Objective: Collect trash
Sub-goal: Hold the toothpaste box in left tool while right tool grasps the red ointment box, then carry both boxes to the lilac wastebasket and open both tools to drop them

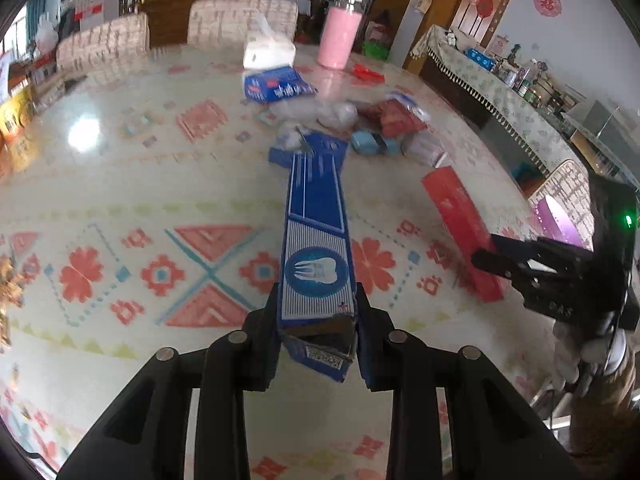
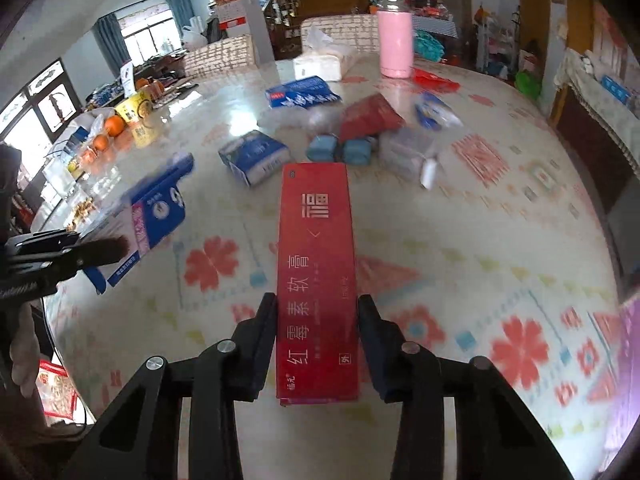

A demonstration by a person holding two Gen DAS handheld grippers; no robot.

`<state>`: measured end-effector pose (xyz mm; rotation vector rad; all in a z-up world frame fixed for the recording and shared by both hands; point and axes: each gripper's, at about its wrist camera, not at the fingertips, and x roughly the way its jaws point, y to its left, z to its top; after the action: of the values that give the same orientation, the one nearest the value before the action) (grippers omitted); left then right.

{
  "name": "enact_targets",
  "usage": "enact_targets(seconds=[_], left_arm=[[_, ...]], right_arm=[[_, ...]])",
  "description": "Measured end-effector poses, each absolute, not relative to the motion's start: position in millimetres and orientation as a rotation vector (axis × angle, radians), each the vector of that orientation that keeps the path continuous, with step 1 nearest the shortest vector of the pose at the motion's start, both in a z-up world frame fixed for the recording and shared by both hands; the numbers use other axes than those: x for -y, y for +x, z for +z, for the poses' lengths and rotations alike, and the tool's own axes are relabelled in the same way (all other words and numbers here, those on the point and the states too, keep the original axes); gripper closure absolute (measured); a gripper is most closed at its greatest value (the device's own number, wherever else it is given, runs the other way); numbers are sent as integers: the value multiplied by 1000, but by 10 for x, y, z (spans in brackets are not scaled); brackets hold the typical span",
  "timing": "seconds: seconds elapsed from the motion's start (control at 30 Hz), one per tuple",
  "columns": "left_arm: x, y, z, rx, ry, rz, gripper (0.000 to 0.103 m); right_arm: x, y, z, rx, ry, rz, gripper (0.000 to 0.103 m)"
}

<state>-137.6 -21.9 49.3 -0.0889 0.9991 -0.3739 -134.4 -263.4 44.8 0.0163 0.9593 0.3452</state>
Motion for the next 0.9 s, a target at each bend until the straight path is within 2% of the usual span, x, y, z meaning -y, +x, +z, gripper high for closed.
enact_targets(seconds=[0.1,0.17,0.27,0.4,0.47,0.53,0.57,0.9], left_arm=[[242,-1343,412,-1028,-124,-378,63],[259,-1337,378,-1034,-134,-369,52],[315,-1340,357,-1031,-99,-344,51],[375,-1300,279,-1056,-77,-329,51],[407,-1284,250,-1062,-60,-319,55],[436,-1254,224,-1080,-52,-318,73],[452,-1246,229,-1087,-51,-324,73],[914,-1402,774,-962,38,-461,73]], right_arm=[[2733,-1395,409,-957,43,309,57],[2769,-1394,383,-962,61,295,51],[2742,-1406,375,-951,64,295,41],[2606,-1377,351,-941,25,287,41],[2560,-1353,326,-937,13,272,41],[2545,-1315,296,-938,12,258,46],[2544,-1301,280,-943,13,258,58],[3137,-1630,555,-830,144,171,59]])
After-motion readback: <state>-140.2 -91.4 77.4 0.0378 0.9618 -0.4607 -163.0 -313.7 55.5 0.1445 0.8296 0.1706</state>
